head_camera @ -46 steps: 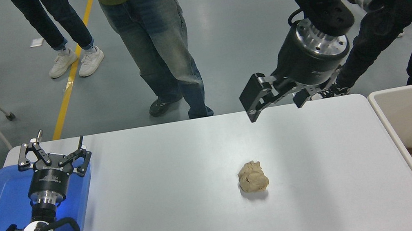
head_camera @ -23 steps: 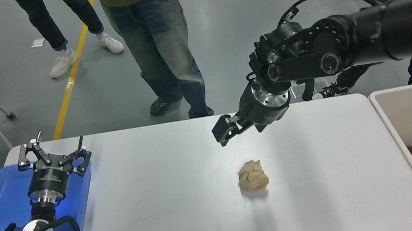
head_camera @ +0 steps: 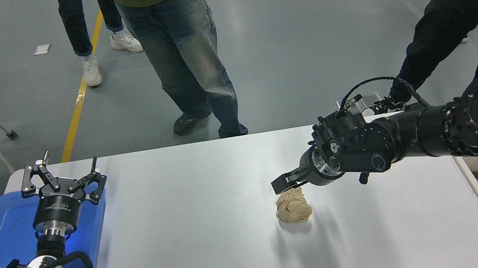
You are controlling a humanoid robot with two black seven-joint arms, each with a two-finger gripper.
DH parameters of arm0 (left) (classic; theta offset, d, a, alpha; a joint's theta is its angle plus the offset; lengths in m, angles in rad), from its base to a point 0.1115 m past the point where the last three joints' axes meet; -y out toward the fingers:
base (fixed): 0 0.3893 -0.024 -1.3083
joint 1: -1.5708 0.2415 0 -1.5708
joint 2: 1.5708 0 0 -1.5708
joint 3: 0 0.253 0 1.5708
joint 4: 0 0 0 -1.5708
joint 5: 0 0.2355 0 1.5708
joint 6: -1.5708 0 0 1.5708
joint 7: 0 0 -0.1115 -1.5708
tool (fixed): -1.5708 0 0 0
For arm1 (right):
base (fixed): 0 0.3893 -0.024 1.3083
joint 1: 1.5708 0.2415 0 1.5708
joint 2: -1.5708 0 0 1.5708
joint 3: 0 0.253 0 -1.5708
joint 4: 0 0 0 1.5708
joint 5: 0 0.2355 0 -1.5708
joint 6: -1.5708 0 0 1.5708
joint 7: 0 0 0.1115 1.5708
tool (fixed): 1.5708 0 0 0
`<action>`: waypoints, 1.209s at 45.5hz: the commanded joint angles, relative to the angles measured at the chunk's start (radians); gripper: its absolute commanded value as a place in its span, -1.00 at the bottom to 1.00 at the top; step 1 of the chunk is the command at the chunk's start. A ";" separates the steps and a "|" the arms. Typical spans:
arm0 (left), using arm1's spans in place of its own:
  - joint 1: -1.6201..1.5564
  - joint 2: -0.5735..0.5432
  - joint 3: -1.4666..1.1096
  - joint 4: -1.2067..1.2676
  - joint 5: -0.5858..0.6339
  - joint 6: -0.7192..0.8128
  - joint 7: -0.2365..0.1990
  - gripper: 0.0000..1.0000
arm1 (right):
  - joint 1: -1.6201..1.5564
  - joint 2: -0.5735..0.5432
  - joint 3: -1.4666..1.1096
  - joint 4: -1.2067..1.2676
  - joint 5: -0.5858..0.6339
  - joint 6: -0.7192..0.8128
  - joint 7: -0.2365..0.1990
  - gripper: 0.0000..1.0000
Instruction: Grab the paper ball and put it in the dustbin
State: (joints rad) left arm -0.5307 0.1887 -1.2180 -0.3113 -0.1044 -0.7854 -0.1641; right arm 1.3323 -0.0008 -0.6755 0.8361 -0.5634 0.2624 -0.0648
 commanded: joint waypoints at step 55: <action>0.000 0.000 0.000 0.000 0.000 0.000 0.000 0.99 | -0.162 0.001 0.073 -0.037 -0.046 -0.081 0.028 -0.36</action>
State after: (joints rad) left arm -0.5308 0.1887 -1.2180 -0.3114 -0.1043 -0.7854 -0.1641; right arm 1.1762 0.0000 -0.6076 0.7903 -0.6102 0.1878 -0.0595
